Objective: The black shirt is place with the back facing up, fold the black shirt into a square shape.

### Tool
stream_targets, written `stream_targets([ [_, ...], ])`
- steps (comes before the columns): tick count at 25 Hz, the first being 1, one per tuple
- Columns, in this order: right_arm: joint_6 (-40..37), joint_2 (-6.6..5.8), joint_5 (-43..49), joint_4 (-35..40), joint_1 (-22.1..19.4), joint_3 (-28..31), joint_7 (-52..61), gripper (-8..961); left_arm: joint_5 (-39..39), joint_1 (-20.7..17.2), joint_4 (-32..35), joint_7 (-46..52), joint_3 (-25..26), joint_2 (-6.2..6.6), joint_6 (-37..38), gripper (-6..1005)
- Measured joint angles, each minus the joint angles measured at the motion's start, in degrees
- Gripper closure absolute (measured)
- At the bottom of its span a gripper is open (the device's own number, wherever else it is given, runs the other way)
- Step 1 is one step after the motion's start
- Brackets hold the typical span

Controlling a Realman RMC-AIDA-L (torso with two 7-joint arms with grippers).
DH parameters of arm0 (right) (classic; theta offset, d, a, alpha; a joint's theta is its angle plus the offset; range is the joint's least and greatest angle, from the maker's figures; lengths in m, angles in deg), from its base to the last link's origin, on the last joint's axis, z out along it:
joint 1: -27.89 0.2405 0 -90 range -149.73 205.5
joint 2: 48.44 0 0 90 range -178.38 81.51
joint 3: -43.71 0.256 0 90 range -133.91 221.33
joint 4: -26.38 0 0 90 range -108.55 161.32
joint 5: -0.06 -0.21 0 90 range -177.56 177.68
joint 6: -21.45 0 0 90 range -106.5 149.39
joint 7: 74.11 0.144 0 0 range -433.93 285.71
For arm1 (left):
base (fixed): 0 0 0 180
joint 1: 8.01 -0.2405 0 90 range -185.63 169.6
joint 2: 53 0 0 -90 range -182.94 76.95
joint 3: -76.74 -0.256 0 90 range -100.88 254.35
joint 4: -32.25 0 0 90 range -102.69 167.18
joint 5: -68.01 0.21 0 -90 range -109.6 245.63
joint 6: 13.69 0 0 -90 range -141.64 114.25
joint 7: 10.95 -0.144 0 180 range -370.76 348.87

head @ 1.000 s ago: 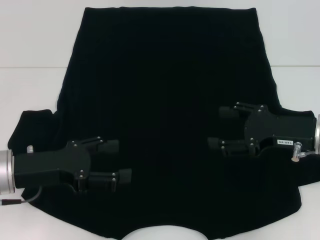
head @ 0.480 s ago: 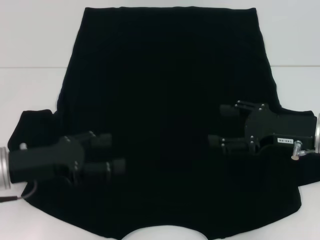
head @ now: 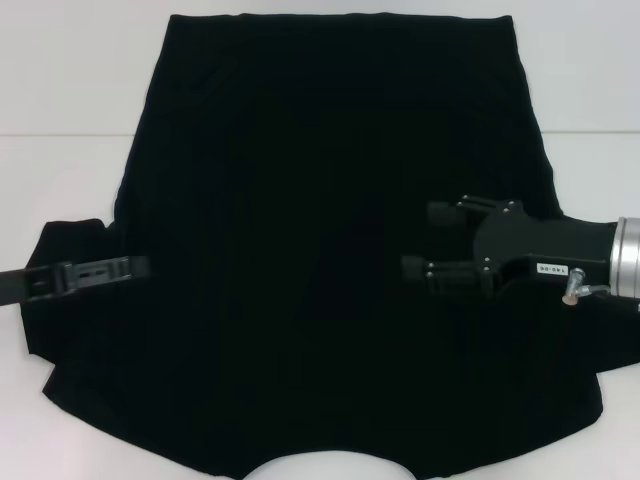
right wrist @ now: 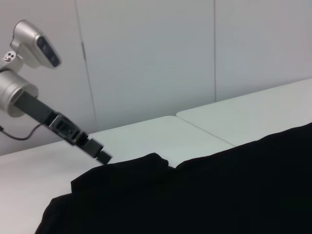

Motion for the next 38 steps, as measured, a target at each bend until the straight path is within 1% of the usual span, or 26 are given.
stream_targets([
  [3, 0.6, 0.19, 0.0, -0.1, 0.4, -0.1, 0.6, 28, 6.6, 0.0, 4.7, 7.7, 0.0, 0.09, -0.3, 106],
  [6, 1.0, 0.47, 0.0, -0.1, 0.7, 0.1, 0.6, 28, 11.7, 0.5, 8.5, 13.4, 0.0, 0.43, 0.7, 110],
  [11, 2.1, 0.67, 0.0, -0.1, 0.9, 0.0, 0.6, 29, 17.4, 1.5, 10.1, 18.6, 0.1, 1.07, 0.6, 116],
  [15, 2.2, 0.68, -0.1, -0.1, 0.9, 0.2, 0.6, 28, 18.6, 2.1, 9.8, 20.0, 0.7, 1.38, 0.0, 121],
  [21, 2.2, 0.68, -0.2, -0.1, 0.8, 0.3, 0.6, 28, 21.2, 2.6, 7.6, 22.2, 0.6, 1.42, -2.5, 129],
  [29, 2.2, 0.53, -0.2, -0.1, 0.8, 0.3, 0.4, 29, 21.3, 2.8, 3.7, 22.6, 0.3, 1.45, -5.4, 139],
  [38, 2.2, 0.42, -0.3, -0.1, 0.7, 0.3, 0.4, 28, 20.9, 3.2, 3.2, 21.5, 0.1, 1.45, -5.3, 150],
])
